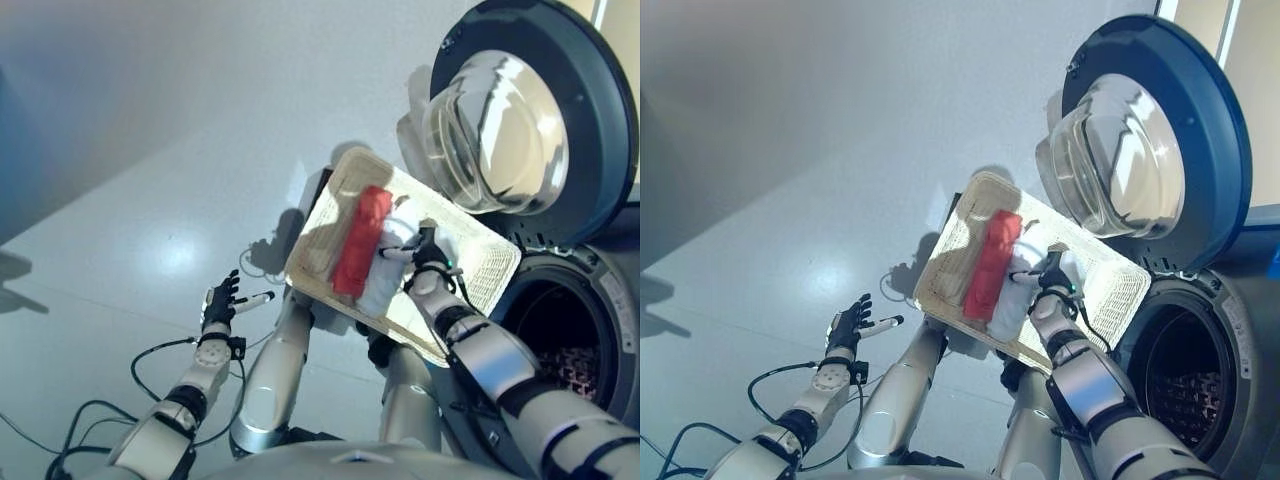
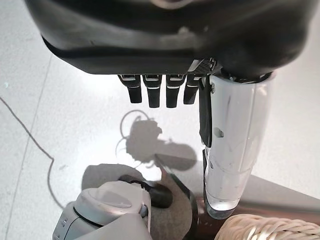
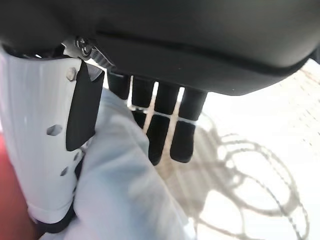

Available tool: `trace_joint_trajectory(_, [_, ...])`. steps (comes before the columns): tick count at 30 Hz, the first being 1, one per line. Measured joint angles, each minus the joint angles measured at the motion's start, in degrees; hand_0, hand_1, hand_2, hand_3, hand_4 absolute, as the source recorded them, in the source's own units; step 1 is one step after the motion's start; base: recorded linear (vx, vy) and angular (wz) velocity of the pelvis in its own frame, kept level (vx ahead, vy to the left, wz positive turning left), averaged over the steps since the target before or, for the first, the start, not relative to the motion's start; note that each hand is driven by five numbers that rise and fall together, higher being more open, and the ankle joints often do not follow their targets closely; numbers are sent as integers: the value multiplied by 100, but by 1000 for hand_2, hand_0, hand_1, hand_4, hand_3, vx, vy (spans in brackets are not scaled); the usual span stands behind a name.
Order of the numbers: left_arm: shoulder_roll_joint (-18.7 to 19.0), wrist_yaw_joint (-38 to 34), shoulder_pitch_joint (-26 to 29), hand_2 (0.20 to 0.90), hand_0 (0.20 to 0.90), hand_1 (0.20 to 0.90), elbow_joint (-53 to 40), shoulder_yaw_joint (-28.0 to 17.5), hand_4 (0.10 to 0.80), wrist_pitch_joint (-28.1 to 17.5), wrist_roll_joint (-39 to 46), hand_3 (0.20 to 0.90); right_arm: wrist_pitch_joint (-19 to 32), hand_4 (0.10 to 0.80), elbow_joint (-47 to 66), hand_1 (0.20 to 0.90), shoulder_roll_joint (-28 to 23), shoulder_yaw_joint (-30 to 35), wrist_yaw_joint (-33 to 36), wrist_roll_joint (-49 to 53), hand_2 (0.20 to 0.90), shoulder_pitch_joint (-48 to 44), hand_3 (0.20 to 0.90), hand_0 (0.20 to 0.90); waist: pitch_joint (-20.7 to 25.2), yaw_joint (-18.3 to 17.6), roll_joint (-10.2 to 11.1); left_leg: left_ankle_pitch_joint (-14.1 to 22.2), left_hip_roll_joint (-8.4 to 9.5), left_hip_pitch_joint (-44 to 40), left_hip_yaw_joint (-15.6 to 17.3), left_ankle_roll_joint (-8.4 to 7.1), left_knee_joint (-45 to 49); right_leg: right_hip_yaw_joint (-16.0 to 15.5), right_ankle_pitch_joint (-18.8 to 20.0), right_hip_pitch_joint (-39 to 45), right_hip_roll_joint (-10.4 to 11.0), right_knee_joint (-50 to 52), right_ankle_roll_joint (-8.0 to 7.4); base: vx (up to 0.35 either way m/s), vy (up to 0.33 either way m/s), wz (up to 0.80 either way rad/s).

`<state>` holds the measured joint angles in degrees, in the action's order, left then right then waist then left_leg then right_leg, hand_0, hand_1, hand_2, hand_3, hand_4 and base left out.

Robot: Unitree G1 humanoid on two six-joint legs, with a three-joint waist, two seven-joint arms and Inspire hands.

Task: Pick up the clothes and place them into the washing machine

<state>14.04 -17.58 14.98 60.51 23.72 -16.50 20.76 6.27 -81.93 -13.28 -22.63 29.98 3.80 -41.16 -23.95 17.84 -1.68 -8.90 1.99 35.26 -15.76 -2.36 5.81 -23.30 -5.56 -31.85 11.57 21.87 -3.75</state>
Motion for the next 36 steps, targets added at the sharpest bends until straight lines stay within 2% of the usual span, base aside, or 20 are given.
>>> trace_joint_trajectory(2, [4, 7, -23, 900, 900, 900, 26, 3, 800, 15, -5, 900, 59, 300, 12, 200, -8, 370, -3, 79, 200, 165, 200, 200, 1, -96, 1, -11, 13, -52, 41, 23, 11, 47, 37, 41, 8, -34, 23, -57, 49, -4])
trace_joint_trajectory(5, [15, 7, -113, 900, 900, 900, 79, -5, 800, 33, -4, 900, 184, 300, 14, 200, -57, 1081, -3, 651, 200, 363, 200, 200, 11, -178, 9, 15, 28, -188, 240, 63, 12, 253, 77, 73, 29, -57, -41, -15, 32, -25])
trace_joint_trajectory(6, [32, 11, -185, 900, 900, 900, 85, -56, 800, 34, -2, 900, 264, 300, 30, 200, -99, 1201, -15, 915, 200, 444, 200, 200, 19, -320, 1, 22, 32, -230, 310, 74, 13, 329, 125, 101, 28, -112, -56, -31, 39, -35])
trace_joint_trajectory(10, [38, 44, -289, 900, 900, 900, 207, -99, 800, 66, 8, 900, 470, 300, 153, 200, -308, 1430, -33, 1622, 200, 786, 200, 200, 163, -611, 7, 76, 63, -351, 524, 204, 7, 567, 248, 147, 36, -258, -136, -24, 23, -28])
trace_joint_trajectory(12, [39, 66, -335, 900, 900, 900, 204, -121, 800, 63, 23, 900, 551, 300, 173, 200, -393, 1685, -44, 1984, 200, 891, 200, 200, 288, -733, 20, 109, 62, -380, 663, 294, 2, 726, 364, 150, 8, -397, -153, -31, 44, -38])
trace_joint_trajectory(16, [14, 152, -359, 900, 900, 900, 193, -123, 800, 20, 43, 900, 796, 300, 288, 200, -434, 2247, -173, 2877, 200, 973, 200, 200, 424, -939, 8, 158, 51, -453, 963, 381, -13, 1021, 624, 196, -48, -728, -245, -17, 38, -40])
trace_joint_trajectory(21, [-20, 262, -398, 900, 900, 900, 188, -126, 800, -17, 138, 900, 1119, 300, 279, 200, -449, 2649, -378, 3712, 200, 1021, 200, 200, 527, -1088, -40, 204, 78, -610, 1113, 427, -49, 1183, 772, 361, -69, -993, -269, -16, 24, -20])
trace_joint_trajectory(27, [-20, 344, -506, 900, 900, 900, 308, -122, 800, -6, 245, 900, 1143, 300, 189, 200, -509, 2971, -358, 3956, 200, 1010, 200, 200, 549, -1141, -80, 215, 88, -679, 1233, 435, -108, 1332, 823, 337, -41, -1033, -295, -24, 7, -10])
trace_joint_trajectory(32, [-54, 385, -669, 900, 900, 900, 309, -110, 800, -4, 247, 900, 1161, 300, 126, 200, -724, 3008, -218, 3954, 200, 970, 200, 200, 585, -1177, -236, 219, 93, -662, 1297, 442, -133, 1416, 828, 255, -30, -1039, -311, -42, 17, -5])
trace_joint_trajectory(34, [-95, 386, -698, 900, 900, 900, 307, -102, 800, -4, 248, 900, 1209, 300, 140, 200, -901, 3011, -167, 3951, 200, 863, 200, 200, 609, -1183, -353, 208, 97, -560, 1370, 453, -154, 1482, 856, 120, -27, -1020, -327, -47, 38, -15])
trace_joint_trajectory(36, [-183, 392, -702, 900, 900, 900, 297, -66, 800, -8, 253, 900, 1227, 300, 176, 200, -1227, 3011, -15, 3947, 200, 686, 200, 200, 587, -1216, -571, 150, 113, -471, 1452, 530, -208, 1546, 933, -21, -13, -1032, -319, -67, 85, -18])
